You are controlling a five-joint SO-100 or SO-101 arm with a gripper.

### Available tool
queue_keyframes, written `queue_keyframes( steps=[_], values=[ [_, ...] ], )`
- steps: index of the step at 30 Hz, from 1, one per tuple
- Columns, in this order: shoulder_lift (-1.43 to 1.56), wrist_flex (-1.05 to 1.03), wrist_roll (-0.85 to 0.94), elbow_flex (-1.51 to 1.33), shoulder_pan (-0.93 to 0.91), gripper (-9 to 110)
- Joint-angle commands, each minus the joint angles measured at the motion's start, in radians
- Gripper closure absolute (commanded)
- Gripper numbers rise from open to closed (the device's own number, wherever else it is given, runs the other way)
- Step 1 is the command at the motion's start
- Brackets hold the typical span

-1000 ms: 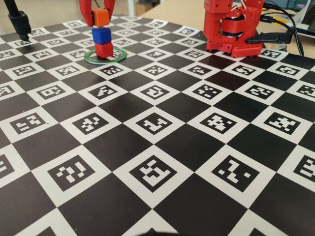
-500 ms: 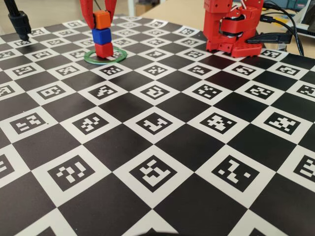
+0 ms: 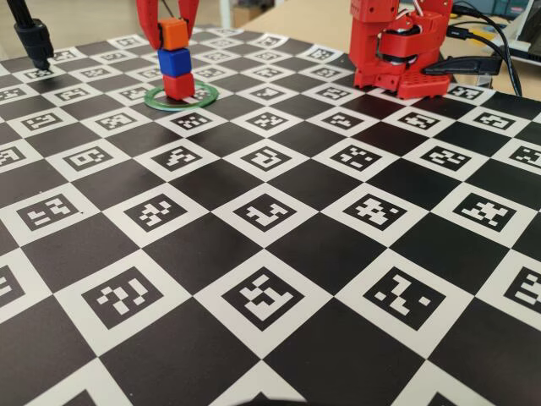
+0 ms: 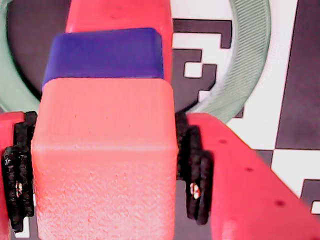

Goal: Grab the red cube then put it in the green circle then put the blue cube on top and finally the orange cube on top

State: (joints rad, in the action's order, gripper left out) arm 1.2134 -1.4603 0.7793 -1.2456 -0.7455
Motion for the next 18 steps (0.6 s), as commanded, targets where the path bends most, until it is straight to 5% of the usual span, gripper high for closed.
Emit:
queue_keyframes(
  steps=[1,9,18],
  values=[
    [0.028,0.008,-0.008,0.063,-0.008,99],
    [0.026,0.011,-0.018,0.060,-0.005,98],
    [0.057,0.011,-0.005,0.026,-0.009,69]
  ],
)
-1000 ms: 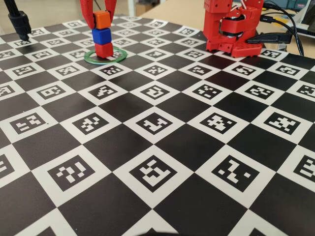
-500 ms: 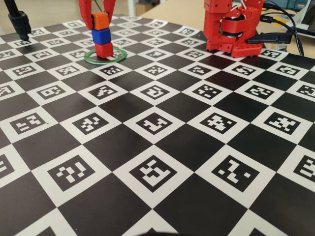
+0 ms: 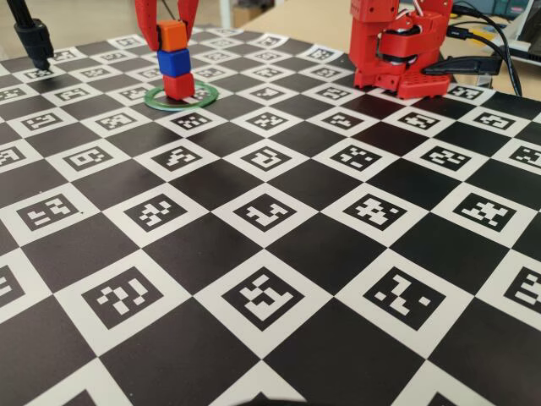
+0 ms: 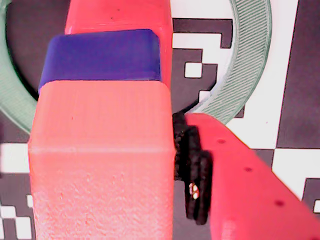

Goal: Grab the red cube then put it in the green circle then put the blue cube on top and finally the orange cube on top

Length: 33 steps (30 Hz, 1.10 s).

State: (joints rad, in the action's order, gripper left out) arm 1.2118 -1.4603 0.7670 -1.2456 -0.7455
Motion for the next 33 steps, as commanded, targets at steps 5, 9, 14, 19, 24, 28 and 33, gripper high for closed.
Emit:
queue_keyframes(
  steps=[5,9,14,19,24,28,33],
  values=[
    [0.077,0.014,0.012,0.020,-0.011,63],
    [0.094,0.000,0.018,0.025,-0.011,61],
    [0.115,-0.041,0.026,0.055,-0.012,61],
    [0.146,-0.084,0.025,0.092,-0.012,60],
    [0.201,-0.129,0.026,0.100,-0.006,60],
    [0.250,-0.167,0.006,0.097,0.005,61],
    [0.305,-0.199,-0.057,0.066,0.035,62]
  ],
)
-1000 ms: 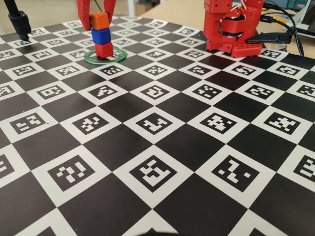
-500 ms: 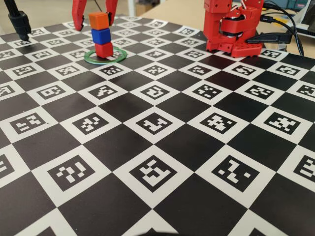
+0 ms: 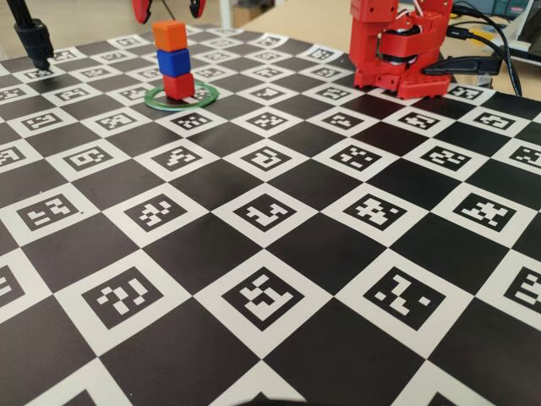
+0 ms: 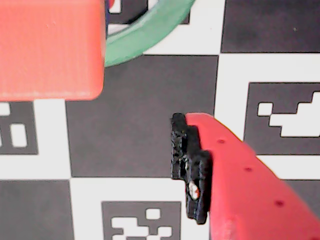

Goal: Grab the red cube then put it in the green circle then put the blue cube on top and finally the orange cube on top

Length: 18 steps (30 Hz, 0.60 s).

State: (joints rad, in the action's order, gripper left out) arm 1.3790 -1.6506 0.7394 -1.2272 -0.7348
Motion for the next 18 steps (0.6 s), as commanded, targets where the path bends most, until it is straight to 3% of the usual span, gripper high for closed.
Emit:
queue_keyframes(
  steps=[1,18],
  values=[
    [0.153,-0.009,-0.044,0.032,0.032,63],
    [0.416,0.239,-0.443,-0.387,0.259,81]
  ],
)
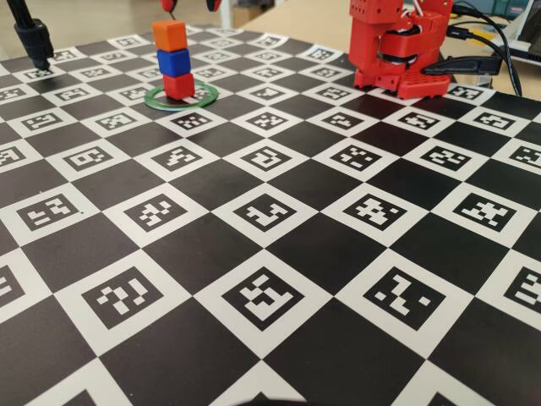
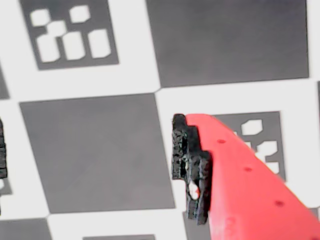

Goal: Grab the red cube then put it in the green circle then put the blue cube on top and finally the orange cube on top

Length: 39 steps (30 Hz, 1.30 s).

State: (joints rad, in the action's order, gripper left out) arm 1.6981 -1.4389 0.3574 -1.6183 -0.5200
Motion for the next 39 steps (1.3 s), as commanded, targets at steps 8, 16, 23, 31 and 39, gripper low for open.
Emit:
queue_keyframes(
  steps=[8,16,23,31,39],
  values=[
    [0.178,0.152,-0.196,-0.163,0.181,87],
    [0.314,0.337,-0.284,-0.400,0.316,93],
    [0.522,0.520,-0.201,-0.637,0.390,104],
    [0.680,0.554,0.066,-0.792,0.419,107],
    [0.808,0.578,0.359,-0.925,0.477,107]
  ],
)
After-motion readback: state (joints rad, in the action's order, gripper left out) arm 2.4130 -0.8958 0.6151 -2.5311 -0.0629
